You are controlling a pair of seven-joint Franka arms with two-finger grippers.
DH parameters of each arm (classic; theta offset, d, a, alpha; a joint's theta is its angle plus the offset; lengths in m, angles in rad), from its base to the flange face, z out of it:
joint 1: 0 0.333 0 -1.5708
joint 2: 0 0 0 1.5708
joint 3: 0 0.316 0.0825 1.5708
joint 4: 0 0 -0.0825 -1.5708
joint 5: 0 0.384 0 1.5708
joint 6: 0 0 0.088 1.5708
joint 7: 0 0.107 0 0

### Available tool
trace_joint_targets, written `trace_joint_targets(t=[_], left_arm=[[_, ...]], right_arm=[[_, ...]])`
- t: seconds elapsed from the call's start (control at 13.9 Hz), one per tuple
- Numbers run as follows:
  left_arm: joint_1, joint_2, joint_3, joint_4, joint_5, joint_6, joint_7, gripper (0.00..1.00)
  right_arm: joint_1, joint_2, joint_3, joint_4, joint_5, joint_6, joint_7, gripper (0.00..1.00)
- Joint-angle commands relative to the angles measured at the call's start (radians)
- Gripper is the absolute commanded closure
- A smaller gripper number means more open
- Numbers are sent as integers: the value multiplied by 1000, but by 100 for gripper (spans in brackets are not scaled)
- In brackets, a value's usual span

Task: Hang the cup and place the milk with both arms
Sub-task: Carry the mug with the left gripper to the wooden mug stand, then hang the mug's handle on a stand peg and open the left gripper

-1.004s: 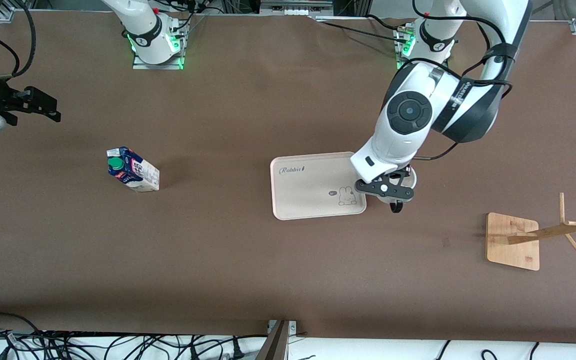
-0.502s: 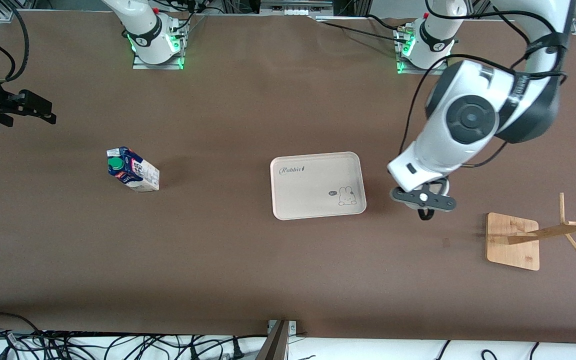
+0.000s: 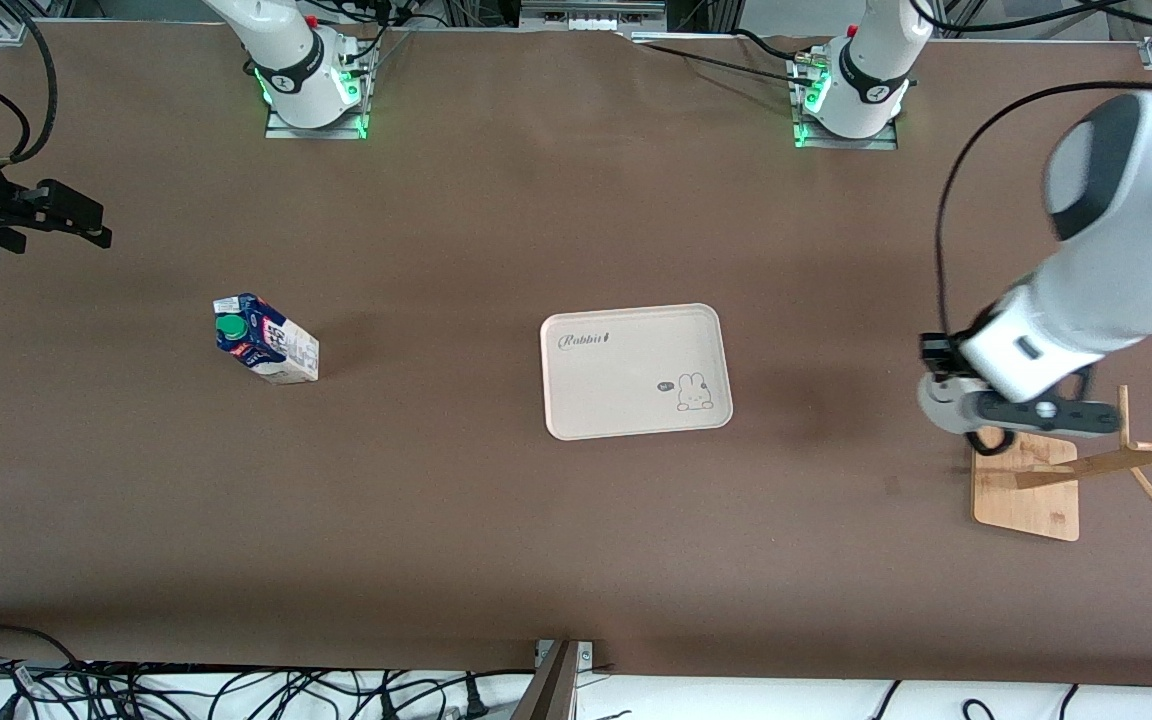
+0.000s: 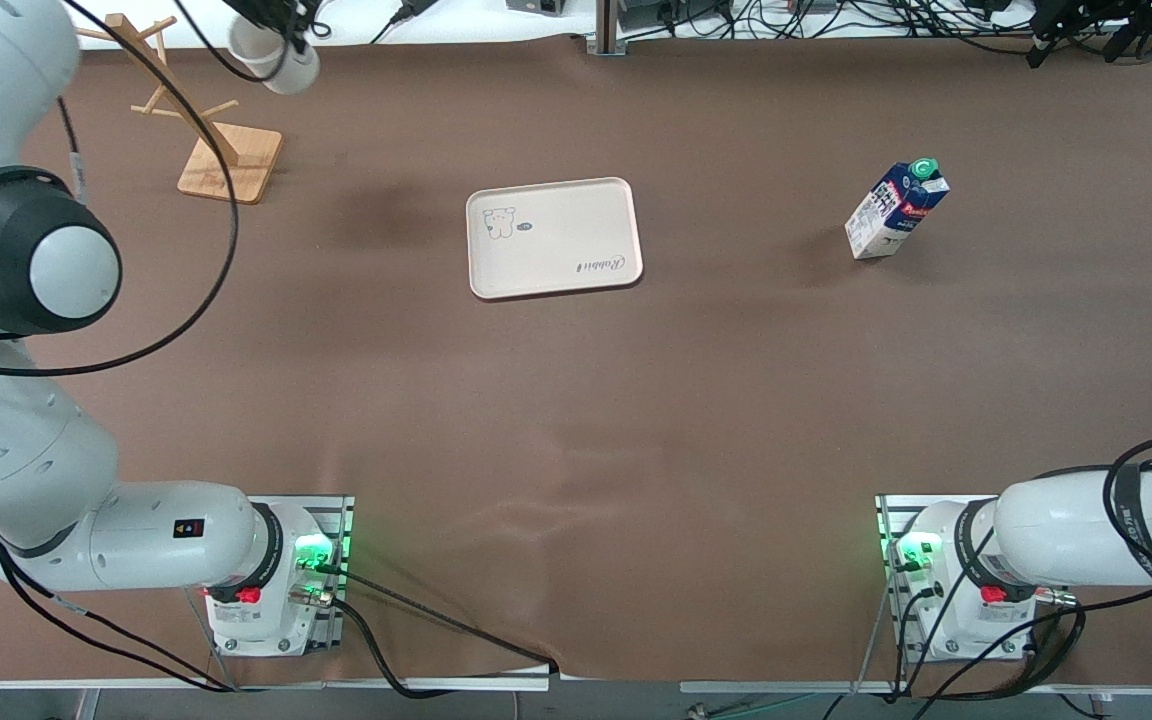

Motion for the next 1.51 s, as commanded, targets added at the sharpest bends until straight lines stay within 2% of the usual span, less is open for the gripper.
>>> trace_joint_targets(t=[0.0,0.29,0.5,0.72,1.22,1.43], left_arm=[[60,1,-9,62,-42,-69,54,100],[124,50,-4,67,-89,-60,214,100],[143,91,-1,91,-115,-40,232,100],[185,96,2,98,-120,-46,250,100],[219,96,5,99,-108,-46,331,100],[227,96,21,98,-67,-46,356,100]], right_arm=[[-1,12,4,28,-5,-11,-2,0],[-4,13,1,31,-2,-18,-4,0],[-9,16,-2,31,1,-14,-2,0],[-7,21,-22,31,59,-21,-2,0],[1,19,-14,37,55,-21,-5,0],[1,19,-14,35,52,-22,-4,0]])
